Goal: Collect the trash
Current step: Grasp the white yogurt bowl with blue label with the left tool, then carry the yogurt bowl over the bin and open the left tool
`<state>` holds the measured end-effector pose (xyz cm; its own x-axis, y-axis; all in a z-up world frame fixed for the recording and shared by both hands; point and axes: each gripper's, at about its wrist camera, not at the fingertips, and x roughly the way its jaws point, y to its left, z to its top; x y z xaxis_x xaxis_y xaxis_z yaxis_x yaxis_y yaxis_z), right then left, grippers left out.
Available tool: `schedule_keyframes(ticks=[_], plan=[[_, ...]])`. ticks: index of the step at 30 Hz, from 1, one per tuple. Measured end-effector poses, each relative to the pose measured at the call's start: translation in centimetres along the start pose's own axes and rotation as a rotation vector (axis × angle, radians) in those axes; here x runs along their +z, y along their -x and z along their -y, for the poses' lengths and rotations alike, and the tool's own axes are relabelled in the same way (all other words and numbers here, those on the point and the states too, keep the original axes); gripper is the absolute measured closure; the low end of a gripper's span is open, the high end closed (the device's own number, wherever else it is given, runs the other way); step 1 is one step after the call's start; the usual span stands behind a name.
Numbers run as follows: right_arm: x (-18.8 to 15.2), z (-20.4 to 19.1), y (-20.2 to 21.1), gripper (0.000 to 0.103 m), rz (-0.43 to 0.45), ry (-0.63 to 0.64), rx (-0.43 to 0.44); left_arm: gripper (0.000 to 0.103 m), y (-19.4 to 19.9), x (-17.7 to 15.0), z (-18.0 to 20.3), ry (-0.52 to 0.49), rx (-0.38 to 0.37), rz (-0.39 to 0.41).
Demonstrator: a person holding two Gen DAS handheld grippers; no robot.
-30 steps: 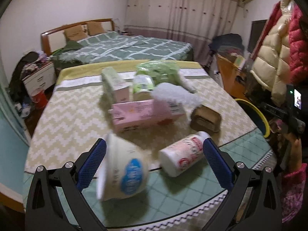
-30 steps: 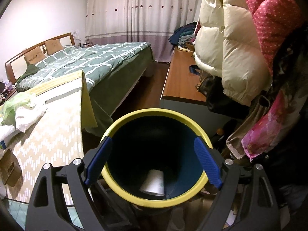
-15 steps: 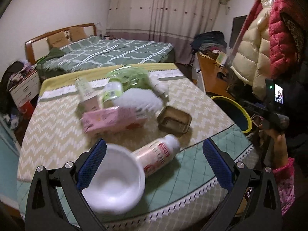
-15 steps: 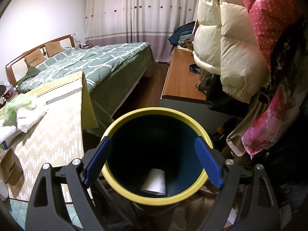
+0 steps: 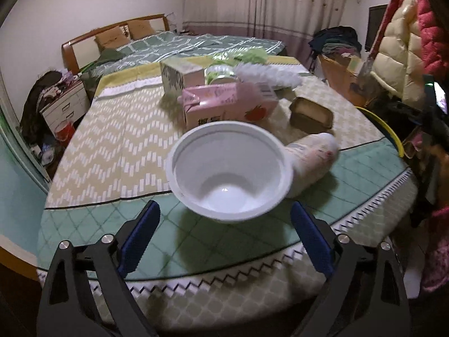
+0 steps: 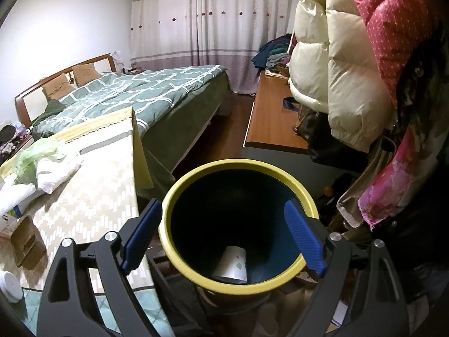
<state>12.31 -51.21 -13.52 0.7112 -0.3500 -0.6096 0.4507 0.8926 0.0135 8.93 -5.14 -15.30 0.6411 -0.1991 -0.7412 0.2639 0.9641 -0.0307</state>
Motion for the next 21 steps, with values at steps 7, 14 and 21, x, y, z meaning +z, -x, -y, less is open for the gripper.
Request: schedule_keyframes(ticks=[7,14,21], plan=[[-0.2,-0.2,0.1,0.018,-0.004,0.001,0.008,0.017,-2.2,0.9,-0.1,0.039,-0.005,-0.007],[-0.6,-0.3,-0.7,0.018,-0.026,0.000,0.014,0.020,-3.3,2.5,0.2,0.039,-0.001,-0.002],[-0.9,-0.1,-0.8,0.018,-0.031,-0.005,0.017,0.022,-3.8,3.2,-0.3,0.072,-0.007,0.004]])
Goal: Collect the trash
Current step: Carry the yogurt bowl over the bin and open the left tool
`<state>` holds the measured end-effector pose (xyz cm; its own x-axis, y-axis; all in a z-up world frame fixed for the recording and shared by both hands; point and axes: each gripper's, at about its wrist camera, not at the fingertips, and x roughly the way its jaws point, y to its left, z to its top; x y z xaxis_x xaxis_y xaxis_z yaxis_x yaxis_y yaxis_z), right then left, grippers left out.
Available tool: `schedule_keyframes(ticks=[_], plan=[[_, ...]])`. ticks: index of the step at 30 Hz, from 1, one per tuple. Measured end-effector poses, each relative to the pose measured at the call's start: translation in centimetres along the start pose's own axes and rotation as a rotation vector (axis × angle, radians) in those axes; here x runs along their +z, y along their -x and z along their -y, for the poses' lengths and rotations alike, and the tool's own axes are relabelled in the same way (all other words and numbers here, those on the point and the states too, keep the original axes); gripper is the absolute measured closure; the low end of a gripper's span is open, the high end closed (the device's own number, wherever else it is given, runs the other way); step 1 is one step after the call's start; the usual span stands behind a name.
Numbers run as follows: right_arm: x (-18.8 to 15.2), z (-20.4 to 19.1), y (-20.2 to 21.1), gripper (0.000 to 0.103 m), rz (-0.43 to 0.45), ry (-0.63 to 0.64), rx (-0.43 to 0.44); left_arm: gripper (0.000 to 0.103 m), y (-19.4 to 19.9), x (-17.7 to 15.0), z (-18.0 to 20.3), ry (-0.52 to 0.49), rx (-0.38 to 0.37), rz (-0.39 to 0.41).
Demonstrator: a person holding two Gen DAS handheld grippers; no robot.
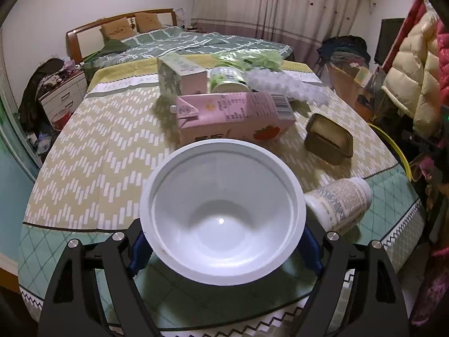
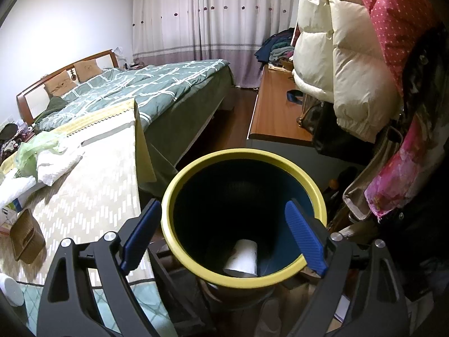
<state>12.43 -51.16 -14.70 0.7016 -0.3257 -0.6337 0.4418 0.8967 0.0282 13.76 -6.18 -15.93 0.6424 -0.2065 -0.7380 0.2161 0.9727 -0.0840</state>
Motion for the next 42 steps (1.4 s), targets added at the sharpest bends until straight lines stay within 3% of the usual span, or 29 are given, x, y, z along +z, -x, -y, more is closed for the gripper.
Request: schedule_keyframes(ticks=[6,11,19,29,35,42], plan=[[0.1,0.6,0.2,0.018,0.007,-0.011,-0.001,0.023,1.5,0.3,-1.8,0.036,0.046,0.040],[0.0,0.6,0.7,0.018,0.016,-0.010,0.001,0.023,4.4,1.4,-1.7,0.006,0.083,0.081],[-0.5,2.2,1.5,0.018,0.020,-0.028,-0.018,0.022,7.3,4.4,2.7,-0.041,-0.047,0.098],[-1.6,7.5,2.8,0.018,0.031,-0.104,-0.095,0.022,4.5,9.2,15.8,-0.227,-0.239,0.107],[-2.5,10.2,3.5,0.017,0.029,-0.135,-0.118,0.022,-0.6,10.6,25.7,-0.324,-0.350,-0.004],[-3.1,12.6,2.7,0.017,0.007,-0.174,-0.111,0.022,-6.8,10.9,34.5,-0.391,-0.393,-0.103]])
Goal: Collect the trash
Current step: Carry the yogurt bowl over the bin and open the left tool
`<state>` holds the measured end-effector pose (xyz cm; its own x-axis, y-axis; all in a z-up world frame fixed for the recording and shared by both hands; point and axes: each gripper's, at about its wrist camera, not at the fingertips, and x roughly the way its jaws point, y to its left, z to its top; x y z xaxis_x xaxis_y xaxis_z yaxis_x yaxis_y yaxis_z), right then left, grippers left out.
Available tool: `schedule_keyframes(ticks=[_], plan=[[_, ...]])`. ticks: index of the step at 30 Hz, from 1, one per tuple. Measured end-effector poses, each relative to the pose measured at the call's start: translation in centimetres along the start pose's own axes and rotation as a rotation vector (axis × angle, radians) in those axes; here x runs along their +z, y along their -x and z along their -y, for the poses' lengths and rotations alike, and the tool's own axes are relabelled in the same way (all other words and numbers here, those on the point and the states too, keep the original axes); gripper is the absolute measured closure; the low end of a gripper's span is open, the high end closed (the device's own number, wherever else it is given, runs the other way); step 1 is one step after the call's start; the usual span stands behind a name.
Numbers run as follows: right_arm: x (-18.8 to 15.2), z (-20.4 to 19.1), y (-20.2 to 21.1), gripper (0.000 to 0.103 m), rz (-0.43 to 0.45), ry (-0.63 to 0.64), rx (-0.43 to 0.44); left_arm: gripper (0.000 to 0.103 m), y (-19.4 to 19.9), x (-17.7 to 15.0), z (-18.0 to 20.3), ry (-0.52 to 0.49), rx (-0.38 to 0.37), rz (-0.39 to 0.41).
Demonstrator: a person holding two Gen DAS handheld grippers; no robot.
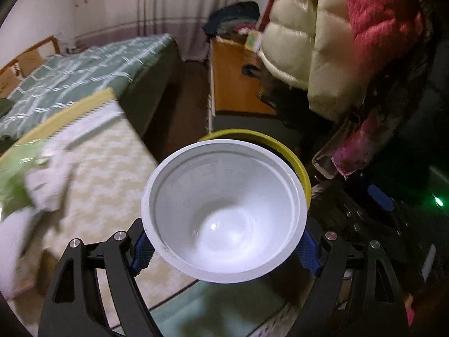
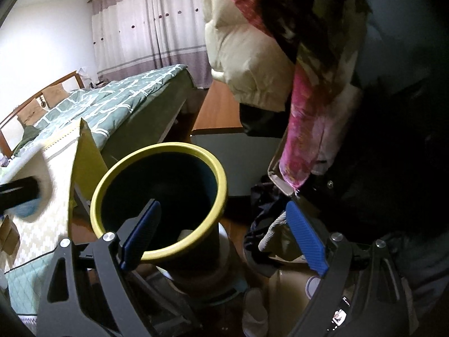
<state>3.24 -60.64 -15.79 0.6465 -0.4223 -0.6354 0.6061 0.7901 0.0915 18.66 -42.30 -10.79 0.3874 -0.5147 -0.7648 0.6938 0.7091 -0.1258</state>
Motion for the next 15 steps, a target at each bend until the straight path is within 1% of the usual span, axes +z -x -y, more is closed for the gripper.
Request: schedule_keyframes(ticks=[2,5,8,11,13,15], plan=[[-0.1,0.3,-0.3,0.017,-0.004,-0.006,-0.006,0.022,-2.6,0.8,1.0,-0.012,-0.006,-0.026],[-0.3,0.9,-0.9,0.017,-0.016,-0.019,-0.008,0.022,-5.6,1.3,1.9,-0.021,0.017,-0.055],[-0.4,1.4,-1.6,0.017,-0.031,-0.024,-0.012,0.021,-7.8,1.9,2.4,-0.012,0.020,-0.074],[-0.4,1.5,-2.2,0.017,-0.043,-0.025,-0.016,0.012,-8.7,2.2,2.5,-0.008,0.032,-0.070],[-0.5,1.5,-2.4,0.017,-0.048,-0.026,-0.015,0.012,-8.7,2.3,2.3,0.005,0.031,-0.070],[-0.5,1.3,-2.4,0.017,-0.050,-0.025,-0.012,0.012,-7.8,2.3,2.0,0.012,0.032,-0.053]])
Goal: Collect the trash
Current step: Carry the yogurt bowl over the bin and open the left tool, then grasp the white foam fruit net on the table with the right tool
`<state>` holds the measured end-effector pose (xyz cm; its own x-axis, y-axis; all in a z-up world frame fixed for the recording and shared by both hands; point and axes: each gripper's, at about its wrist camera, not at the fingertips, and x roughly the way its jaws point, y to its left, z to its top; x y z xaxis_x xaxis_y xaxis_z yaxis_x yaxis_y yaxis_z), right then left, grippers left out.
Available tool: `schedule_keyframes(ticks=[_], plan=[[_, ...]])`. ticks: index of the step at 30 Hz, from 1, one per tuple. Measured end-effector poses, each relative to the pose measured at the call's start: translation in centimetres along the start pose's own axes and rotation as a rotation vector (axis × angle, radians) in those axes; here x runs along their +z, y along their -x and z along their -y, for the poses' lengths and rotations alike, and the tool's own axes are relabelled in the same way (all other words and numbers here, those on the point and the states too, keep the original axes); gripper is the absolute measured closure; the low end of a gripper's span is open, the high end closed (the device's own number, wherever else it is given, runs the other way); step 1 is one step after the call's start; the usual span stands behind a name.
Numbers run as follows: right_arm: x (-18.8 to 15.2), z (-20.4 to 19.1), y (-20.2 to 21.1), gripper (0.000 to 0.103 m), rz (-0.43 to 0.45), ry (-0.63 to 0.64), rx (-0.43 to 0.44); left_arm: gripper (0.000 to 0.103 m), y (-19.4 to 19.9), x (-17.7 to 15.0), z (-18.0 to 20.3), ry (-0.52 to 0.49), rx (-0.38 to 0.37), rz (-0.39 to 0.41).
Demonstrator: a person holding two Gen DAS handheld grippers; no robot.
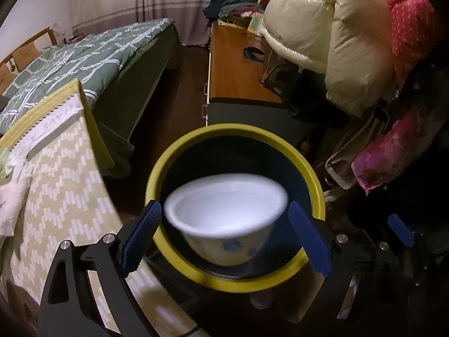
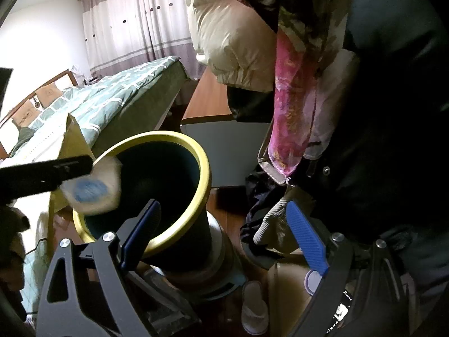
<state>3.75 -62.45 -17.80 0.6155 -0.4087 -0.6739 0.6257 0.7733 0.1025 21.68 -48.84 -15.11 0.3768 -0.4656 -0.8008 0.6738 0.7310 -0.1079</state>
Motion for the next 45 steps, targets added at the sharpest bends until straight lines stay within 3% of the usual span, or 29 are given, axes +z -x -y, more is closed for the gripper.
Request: schedule_keyframes(ticks=[7,10,16,23,28,33,37,45], plan=[[-0.2,-1.8,0.5,0.017,0.001,0.030,0.015,0.009,6.7,-0.9,-2.6,0.045,-0.022,0.080],[-0.2,-2.9,1.1,0.017,0.008,0.048,0.030,0.006,11.0,-1.6,-4.6,0.067,-0.017,0.150],[0.5,-7.1,1.8,0.017,0.018,0.109,0.091,0.005,19.8,-4.7,-12.2,0.159,0.140,0.316],[1.7,-15.5,2.7,0.017,0.023,0.210,0.247,0.005,26.6,-9.7,-23.5,0.310,0.417,0.427],[2.0,-22.3,2.9,0.017,0.011,0.303,0.318,0.005,28.5,-12.8,-30.7,0.419,0.492,0.460],[2.0,-28.5,3.7,0.017,0.028,0.376,0.380,0.005,28.8,-15.0,-35.5,0.463,0.576,0.484],[1.9,-32.7,2.9,0.017,-0.007,0.422,0.423,0.005,27.9,-16.4,-38.3,0.489,0.631,0.496],[1.8,-39.0,0.6,0.045,-0.084,0.528,0.478,0.005,26.0,-18.1,-41.2,0.561,0.590,0.483]])
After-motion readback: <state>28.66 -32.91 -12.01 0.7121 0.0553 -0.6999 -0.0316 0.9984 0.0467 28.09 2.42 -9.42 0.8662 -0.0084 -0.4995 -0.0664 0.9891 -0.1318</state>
